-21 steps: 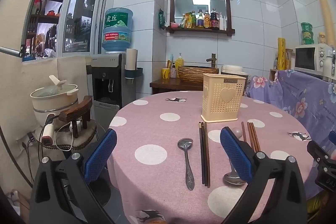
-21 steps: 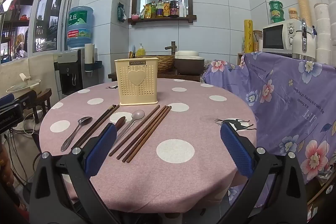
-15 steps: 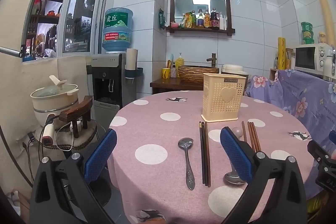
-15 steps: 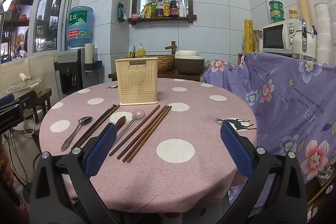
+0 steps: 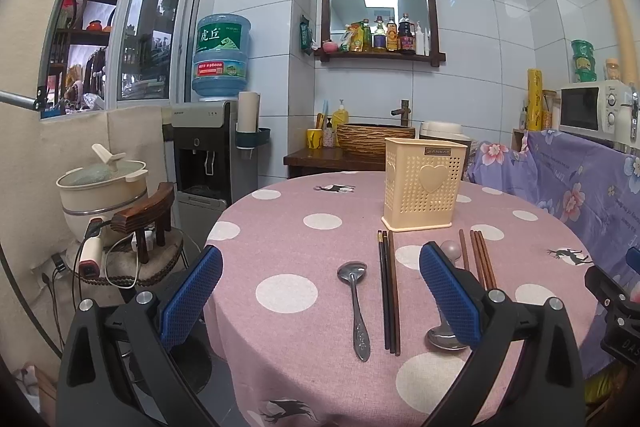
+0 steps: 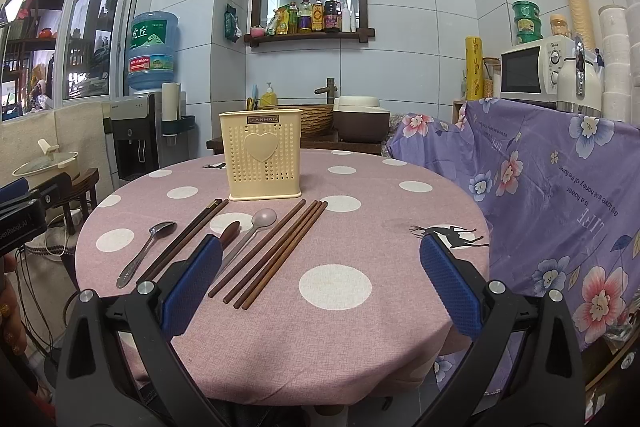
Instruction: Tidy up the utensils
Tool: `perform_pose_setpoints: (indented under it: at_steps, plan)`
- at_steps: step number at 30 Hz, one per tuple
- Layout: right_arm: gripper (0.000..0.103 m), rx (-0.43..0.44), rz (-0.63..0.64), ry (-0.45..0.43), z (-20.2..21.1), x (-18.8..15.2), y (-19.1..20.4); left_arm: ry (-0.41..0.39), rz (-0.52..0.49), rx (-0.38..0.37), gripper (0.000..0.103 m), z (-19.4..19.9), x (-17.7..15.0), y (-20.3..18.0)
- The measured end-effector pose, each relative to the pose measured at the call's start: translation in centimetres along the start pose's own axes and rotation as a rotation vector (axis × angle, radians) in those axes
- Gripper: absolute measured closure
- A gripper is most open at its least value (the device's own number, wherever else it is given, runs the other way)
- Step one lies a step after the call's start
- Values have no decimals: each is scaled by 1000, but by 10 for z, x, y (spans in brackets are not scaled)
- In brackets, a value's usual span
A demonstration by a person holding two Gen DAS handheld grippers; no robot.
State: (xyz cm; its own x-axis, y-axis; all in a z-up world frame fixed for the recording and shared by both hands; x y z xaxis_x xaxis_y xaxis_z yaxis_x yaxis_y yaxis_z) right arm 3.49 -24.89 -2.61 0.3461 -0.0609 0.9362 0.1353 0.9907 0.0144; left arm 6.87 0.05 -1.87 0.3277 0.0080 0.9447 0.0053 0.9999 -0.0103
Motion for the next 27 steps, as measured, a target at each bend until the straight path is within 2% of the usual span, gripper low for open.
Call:
perform_pose_setpoints:
  at_steps: [27]
  plan:
    - [5, -1, -3, 4, -1, -1, 1, 6, -8, -5, 5, 0, -1, -3]
Point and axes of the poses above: each gripper's, at about its wrist camera, not at the fingertips, and z roughly against the way its jaws point, y to its left, x to its top, the point moved 7 cm from there along -z, roughly the way its jaws point, and after that the axes turned 5 degrees about y, right-handed, at the moved point
